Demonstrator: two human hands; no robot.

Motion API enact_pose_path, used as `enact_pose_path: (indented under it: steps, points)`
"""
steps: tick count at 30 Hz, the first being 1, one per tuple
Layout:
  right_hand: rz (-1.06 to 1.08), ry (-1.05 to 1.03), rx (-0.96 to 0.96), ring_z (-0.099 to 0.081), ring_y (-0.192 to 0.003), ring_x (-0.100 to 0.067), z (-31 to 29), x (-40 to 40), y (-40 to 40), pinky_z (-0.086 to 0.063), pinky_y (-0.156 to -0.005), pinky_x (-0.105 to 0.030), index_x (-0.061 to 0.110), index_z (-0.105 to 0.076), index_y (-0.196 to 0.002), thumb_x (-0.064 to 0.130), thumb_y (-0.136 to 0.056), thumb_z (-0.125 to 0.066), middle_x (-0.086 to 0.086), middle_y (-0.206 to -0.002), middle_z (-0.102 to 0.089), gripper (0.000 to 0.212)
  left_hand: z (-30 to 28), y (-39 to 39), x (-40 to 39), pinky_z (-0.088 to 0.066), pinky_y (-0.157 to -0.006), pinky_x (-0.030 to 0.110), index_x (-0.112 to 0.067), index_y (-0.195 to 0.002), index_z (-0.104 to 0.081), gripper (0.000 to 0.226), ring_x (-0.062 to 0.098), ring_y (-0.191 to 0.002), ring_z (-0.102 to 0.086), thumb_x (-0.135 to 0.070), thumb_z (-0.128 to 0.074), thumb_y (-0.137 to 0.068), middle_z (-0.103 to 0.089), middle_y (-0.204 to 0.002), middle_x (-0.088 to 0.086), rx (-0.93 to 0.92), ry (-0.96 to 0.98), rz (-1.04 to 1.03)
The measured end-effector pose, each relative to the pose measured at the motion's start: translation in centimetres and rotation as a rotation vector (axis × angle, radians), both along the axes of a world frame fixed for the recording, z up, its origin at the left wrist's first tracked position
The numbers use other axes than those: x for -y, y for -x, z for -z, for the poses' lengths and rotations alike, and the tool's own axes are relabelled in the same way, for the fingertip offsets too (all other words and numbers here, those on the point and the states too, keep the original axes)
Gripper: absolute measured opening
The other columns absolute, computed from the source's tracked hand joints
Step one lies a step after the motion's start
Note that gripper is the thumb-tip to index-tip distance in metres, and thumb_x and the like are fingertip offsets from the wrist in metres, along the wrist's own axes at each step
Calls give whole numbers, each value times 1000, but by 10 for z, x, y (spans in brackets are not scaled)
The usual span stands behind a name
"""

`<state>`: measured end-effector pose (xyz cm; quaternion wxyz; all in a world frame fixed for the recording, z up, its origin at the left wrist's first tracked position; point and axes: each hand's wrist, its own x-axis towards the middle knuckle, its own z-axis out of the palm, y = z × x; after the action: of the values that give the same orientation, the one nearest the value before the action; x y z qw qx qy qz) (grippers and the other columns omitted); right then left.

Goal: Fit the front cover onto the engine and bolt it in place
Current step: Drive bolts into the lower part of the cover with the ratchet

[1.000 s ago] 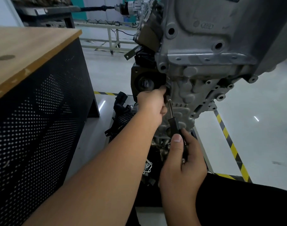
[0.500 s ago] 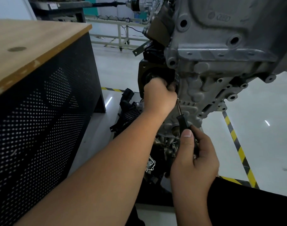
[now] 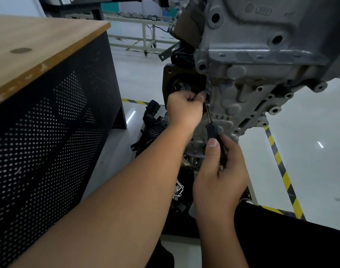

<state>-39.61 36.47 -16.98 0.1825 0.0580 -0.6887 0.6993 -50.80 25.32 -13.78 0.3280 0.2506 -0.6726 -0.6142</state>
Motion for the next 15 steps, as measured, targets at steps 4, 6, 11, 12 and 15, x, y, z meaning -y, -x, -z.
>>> enact_pose_path:
  steps: [4, 6, 11, 12, 15]
  points:
    - [10, -51, -47, -61, -105, 4, 3, 7, 0, -46, -88, -6, 8, -64, -130, 27, -101, -61, 13, -109, -68, 35, -16, -3, 1, -28, -37, 18, -10, -73, -57, 23, 12, -34, -35, -16, -73, -89, -46, -54, 2, 112, -297, 37]
    - [-1, -102, -66, -55, -107, 7, 6, 11, -2, -39, -89, 2, 8, -62, -132, 25, -100, -63, 13, -112, -64, 36, -23, -4, 3, -24, -36, 16, -9, -83, -58, 16, 9, -29, -29, -14, -73, -87, -43, -56, 1, 155, -419, 70]
    - [27, -136, -112, -58, -105, 16, 16, 6, -1, -42, -94, -4, 10, -64, -128, 24, -96, -67, 14, -113, -66, 36, -25, 0, 4, -20, -37, 16, -11, -84, -53, 20, 9, -32, -21, -13, -72, -86, -35, -53, -2, 184, -486, 115]
    - [24, -126, -112, -57, -104, 20, 16, 5, 1, -43, -93, -5, 10, -65, -127, 24, -94, -68, 15, -110, -66, 36, -25, 0, 4, -21, -37, 16, -11, -84, -53, 21, 9, -31, -21, -14, -74, -86, -35, -54, -1, 187, -479, 117]
    - [16, -107, -116, -57, -102, 23, 15, 4, 4, -44, -91, -5, 9, -67, -126, 23, -93, -69, 18, -108, -67, 36, -22, 3, 6, -21, -37, 15, -8, -89, -56, 24, 9, -30, -21, -19, -77, -86, -38, -57, 1, 180, -454, 117]
